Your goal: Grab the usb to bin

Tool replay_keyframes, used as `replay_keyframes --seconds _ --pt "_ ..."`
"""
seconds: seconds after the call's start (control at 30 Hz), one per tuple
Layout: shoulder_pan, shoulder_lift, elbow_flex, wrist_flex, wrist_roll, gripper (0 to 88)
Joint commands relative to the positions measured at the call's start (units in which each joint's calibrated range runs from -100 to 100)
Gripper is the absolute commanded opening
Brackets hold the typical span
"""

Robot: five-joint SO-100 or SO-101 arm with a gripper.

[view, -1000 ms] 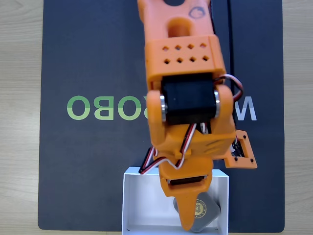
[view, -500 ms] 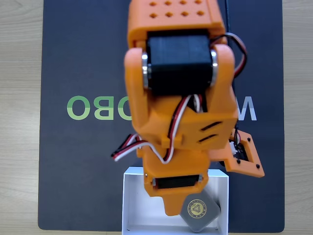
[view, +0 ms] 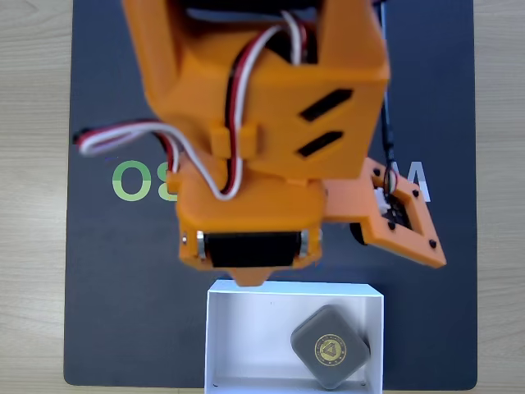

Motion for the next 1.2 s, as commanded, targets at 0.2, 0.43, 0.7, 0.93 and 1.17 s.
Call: replay_keyframes --seconds 0.2,0.43,0.7,0.93,1.17 --pt "-0.2 -13.8 6.3 4.6 0.1 0.9" --pt "-0.3 -31.8 31.9 1.2 0.1 0.9" --pt "-0.2 -54.5 66.0 -8.9 0.2 0.9" --pt "-2.4 -71.4 90.4 -10.7 0.2 0.9" --pt "-6.9 -88.6 112.1 -17.4 0.2 0.9"
